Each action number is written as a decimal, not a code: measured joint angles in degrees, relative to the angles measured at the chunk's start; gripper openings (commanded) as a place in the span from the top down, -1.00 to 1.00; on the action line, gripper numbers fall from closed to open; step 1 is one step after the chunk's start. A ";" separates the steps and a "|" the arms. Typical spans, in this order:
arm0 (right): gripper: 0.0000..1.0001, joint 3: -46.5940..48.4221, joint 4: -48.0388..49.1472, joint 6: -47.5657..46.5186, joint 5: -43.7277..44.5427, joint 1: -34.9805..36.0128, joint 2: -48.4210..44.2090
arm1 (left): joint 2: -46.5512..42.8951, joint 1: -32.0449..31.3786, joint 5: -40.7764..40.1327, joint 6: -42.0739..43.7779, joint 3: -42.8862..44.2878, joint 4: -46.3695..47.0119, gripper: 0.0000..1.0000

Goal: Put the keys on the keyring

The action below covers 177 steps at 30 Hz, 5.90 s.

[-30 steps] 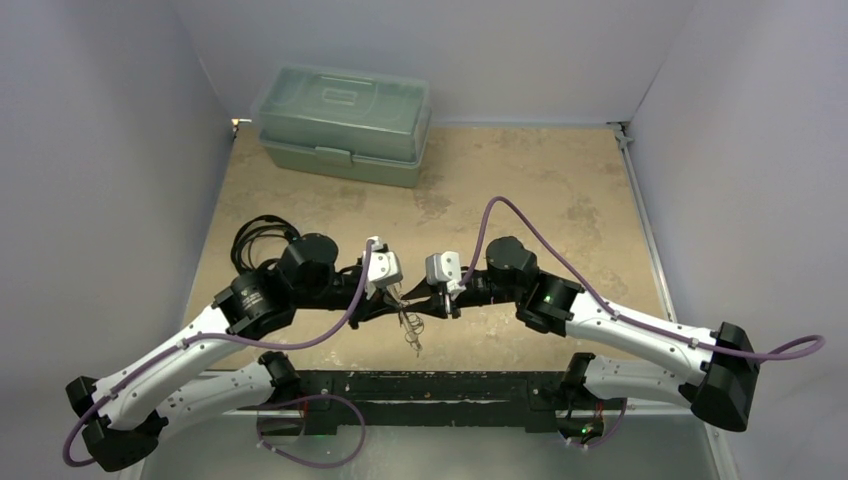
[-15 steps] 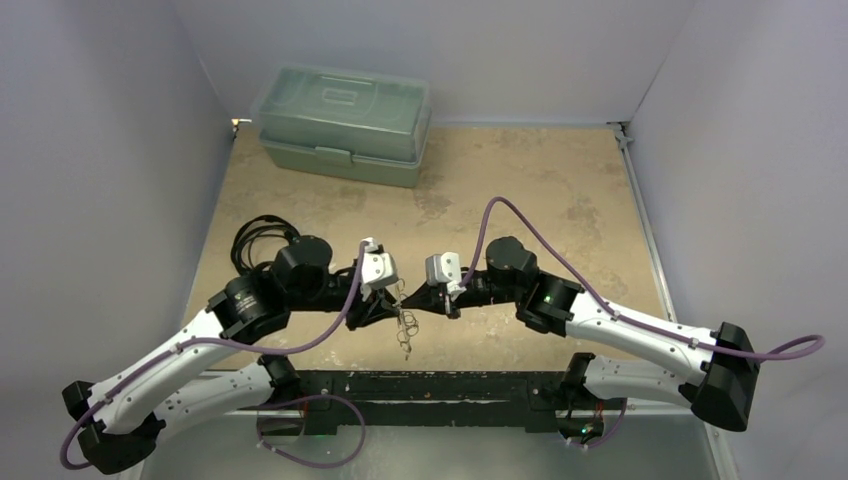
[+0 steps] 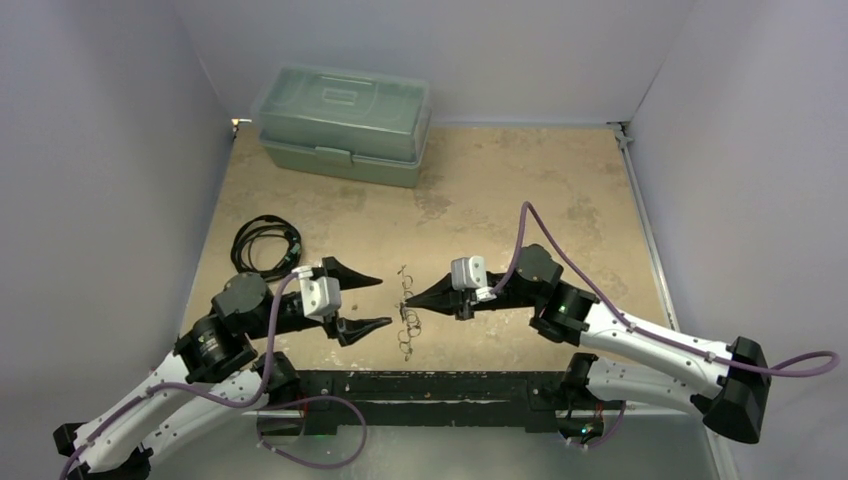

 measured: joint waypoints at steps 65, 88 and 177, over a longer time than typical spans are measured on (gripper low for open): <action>1.00 -3.58 7.39 3.10 -5.81 -0.02 -3.52 | 4.20 -0.02 10.47 -1.33 -8.92 14.86 0.26; 1.00 -3.56 7.04 2.75 -5.22 -0.31 -1.73 | 5.38 0.07 10.84 -2.36 -8.63 14.10 1.00; 1.00 -3.08 5.16 1.31 4.11 -0.24 -5.20 | 3.32 0.44 -1.31 1.64 -10.67 12.33 -0.18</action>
